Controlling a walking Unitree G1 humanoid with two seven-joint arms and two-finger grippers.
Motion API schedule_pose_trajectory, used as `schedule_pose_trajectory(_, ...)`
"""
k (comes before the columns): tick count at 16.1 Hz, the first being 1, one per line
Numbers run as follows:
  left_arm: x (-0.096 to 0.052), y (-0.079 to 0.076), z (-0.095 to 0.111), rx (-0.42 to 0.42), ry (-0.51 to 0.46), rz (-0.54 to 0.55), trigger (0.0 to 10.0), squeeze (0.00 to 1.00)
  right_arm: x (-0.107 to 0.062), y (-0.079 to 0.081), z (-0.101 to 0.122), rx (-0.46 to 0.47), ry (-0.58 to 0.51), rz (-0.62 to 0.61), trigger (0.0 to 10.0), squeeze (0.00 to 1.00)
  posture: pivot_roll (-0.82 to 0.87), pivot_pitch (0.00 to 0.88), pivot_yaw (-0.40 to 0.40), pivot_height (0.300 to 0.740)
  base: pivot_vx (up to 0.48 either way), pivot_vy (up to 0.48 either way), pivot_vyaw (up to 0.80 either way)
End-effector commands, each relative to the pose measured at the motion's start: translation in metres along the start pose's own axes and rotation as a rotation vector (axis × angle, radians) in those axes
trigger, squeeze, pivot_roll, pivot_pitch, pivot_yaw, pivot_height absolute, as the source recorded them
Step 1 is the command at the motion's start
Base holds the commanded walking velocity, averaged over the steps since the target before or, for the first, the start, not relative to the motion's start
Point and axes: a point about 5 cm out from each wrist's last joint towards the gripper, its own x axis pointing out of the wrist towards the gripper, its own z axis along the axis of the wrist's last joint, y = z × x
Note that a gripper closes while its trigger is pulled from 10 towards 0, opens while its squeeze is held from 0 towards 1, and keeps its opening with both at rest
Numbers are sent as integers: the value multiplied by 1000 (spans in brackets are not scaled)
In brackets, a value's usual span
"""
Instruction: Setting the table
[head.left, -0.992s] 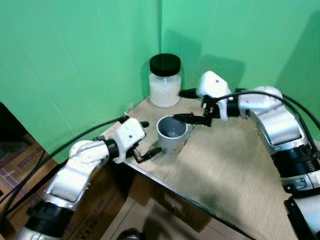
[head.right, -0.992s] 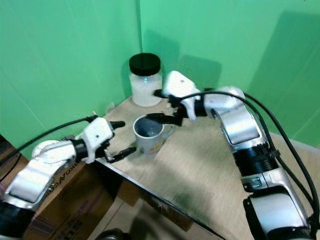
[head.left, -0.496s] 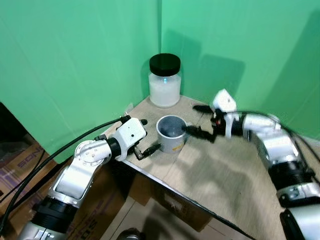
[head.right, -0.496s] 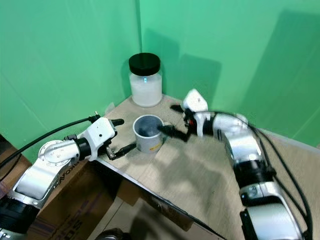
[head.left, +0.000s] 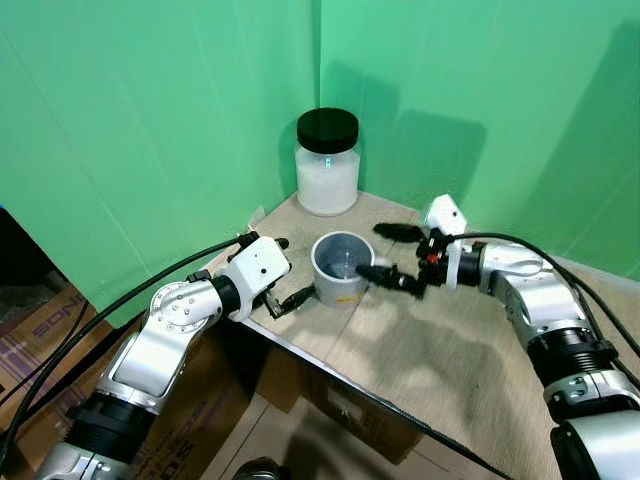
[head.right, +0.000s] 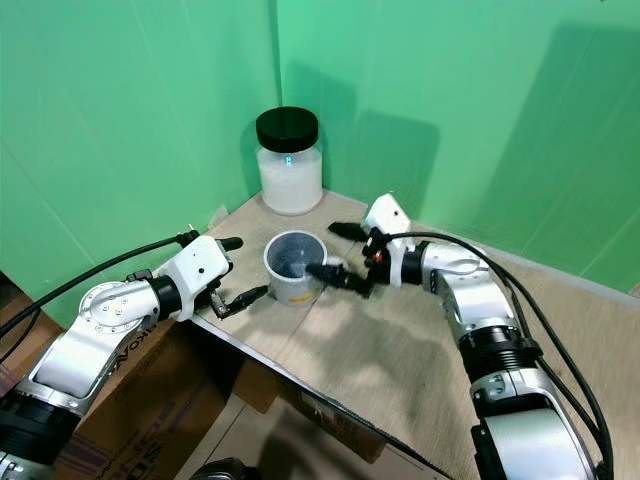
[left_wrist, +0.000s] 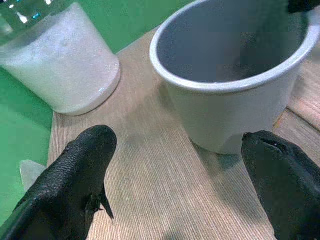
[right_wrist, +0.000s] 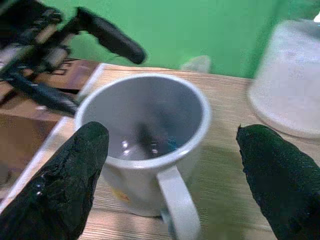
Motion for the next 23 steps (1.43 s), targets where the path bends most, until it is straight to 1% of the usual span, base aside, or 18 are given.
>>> schedule_pose_trajectory(1, 0, 7, 2, 16, 1, 28, 10000, 0, 2, 4, -9, 33, 24, 27, 10000, 0, 83, 0, 31, 740, 0, 0, 0)
schedule_pose_trajectory(4, 0, 11, 2, 23, 1, 48, 10000, 0, -1, 1, -2, 43, 2, 33, 10000, 0, 80, 0, 36, 740, 0, 0, 0)
schedule_pose_trajectory(6, 1, 14, 3, 28, -2, 62, 10000, 0, -3, -3, 3, 42, -18, 12, 10000, 0, 80, 0, 36, 740, 0, 0, 0)
schedule_pose_trajectory(8, -1, 20, 1, 38, 6, 92, 10000, 0, -9, -9, 21, 37, -108, -28, 10000, 0, 85, 0, 33, 740, 0, 0, 0)
schedule_pose_trajectory(9, -2, 22, 1, 39, 11, 103, 10000, 0, -14, -10, 29, 27, -153, -37, 10000, 0, 88, 0, 30, 740, 0, 0, 0)
schedule_pose_trajectory(11, -4, 24, 0, 41, 15, 107, 10000, 0, -21, -9, 34, 8, -171, -44, 10000, 0, 89, 0, 29, 740, 0, 0, 0)
schedule_pose_trajectory(12, -7, 24, 0, 42, 13, 106, 10000, 0, -30, -6, 32, -19, -153, -52, 10000, 0, 91, 0, 25, 740, 0, 0, 0)
schedule_pose_trajectory(14, -11, 22, 6, 21, -38, 68, 10000, 0, -42, 0, 13, -52, -60, -73, 10000, 0, 81, 0, 31, 740, 0, 0, 0)
schedule_pose_trajectory(23, -11, 22, 6, 21, -38, 68, 10000, 0, -42, 0, 13, -52, -60, -73, 10000, 0, 81, 0, 31, 740, 0, 0, 0)
